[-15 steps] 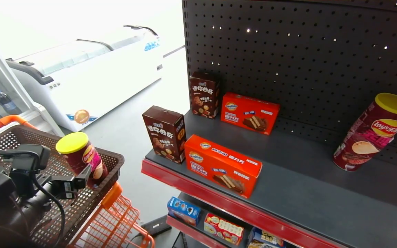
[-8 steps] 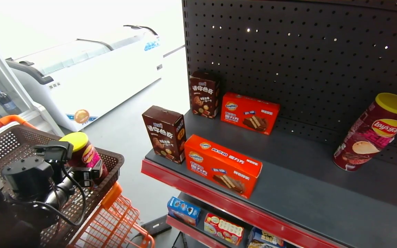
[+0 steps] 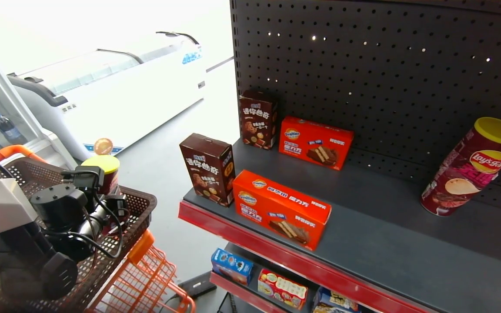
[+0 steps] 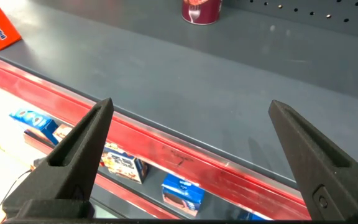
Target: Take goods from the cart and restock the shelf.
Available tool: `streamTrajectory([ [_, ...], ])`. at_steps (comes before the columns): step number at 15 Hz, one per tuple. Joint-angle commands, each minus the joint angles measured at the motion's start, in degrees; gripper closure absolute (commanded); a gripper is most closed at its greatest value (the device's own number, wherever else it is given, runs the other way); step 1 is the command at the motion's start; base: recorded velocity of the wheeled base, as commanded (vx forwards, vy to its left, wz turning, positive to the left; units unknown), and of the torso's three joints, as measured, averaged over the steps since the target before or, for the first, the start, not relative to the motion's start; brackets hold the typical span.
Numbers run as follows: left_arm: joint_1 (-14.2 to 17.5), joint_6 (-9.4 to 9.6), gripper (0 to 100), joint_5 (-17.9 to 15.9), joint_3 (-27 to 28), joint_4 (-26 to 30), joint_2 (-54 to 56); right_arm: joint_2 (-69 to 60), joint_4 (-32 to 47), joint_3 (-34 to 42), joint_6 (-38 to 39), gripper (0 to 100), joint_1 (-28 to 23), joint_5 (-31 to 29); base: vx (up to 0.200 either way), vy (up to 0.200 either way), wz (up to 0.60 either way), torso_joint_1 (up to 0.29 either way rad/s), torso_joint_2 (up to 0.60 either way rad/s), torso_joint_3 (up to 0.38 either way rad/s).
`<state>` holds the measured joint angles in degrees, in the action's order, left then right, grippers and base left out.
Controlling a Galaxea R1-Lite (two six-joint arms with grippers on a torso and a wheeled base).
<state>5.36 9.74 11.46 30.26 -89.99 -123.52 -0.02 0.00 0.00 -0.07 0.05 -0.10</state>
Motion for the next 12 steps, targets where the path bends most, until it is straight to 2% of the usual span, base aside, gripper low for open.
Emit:
streamTrajectory([
  [1,0.00,-0.07,100,0.05,0.42,-0.01,-0.23,0.02,0.00,0.00,-0.01,0,0.04,-0.08,0.000,0.000,0.00,0.000,0.00,0.000],
  [3,-0.18,-0.60,100,-0.03,0.68,-0.01,3.98,0.02,0.00,0.00,-0.01,0,0.04,0.01,0.000,0.000,0.00,0.000,0.00,0.000],
  [5,-0.27,-0.07,100,-0.56,1.47,0.78,9.35,0.02,0.00,0.00,-0.01,0,0.04,0.01,0.000,0.000,0.00,0.000,0.00,0.000],
  [6,-0.44,0.02,100,-0.65,2.26,2.54,11.37,0.02,0.00,0.00,-0.01,0,0.04,0.01,0.000,0.000,0.00,0.000,0.00,0.000],
  [7,-0.71,0.10,100,-0.82,2.88,6.58,15.76,0.02,0.00,0.00,-0.01,0,0.04,-0.08,0.000,0.000,0.00,0.000,0.00,0.000],
  [8,-0.79,0.10,100,-0.82,2.88,6.93,16.02,0.02,0.00,0.00,-0.01,0,0.04,0.01,0.000,0.000,0.00,0.000,0.00,0.000],
  [9,-2.64,-0.07,100,-1.09,2.79,13.17,21.65,0.02,0.00,0.00,-0.01,0,0.04,0.01,0.000,0.000,0.00,0.000,0.00,0.000],
  [10,-4.05,-0.25,100,-2.49,2.26,16.16,24.37,0.02,0.00,0.00,-0.01,0,0.04,0.01,0.000,0.000,0.00,0.000,0.00,0.000],
  [11,-5.10,0.02,100,-6.80,1.65,17.04,27.63,0.02,0.00,0.00,-0.01,0,0.04,0.01,0.000,0.000,0.00,0.000,0.00,0.000],
  [12,-5.45,0.02,100,-8.12,1.03,17.66,28.51,0.02,0.00,0.00,-0.01,0,0.04,0.01,0.000,0.000,0.00,0.000,0.00,0.000],
])
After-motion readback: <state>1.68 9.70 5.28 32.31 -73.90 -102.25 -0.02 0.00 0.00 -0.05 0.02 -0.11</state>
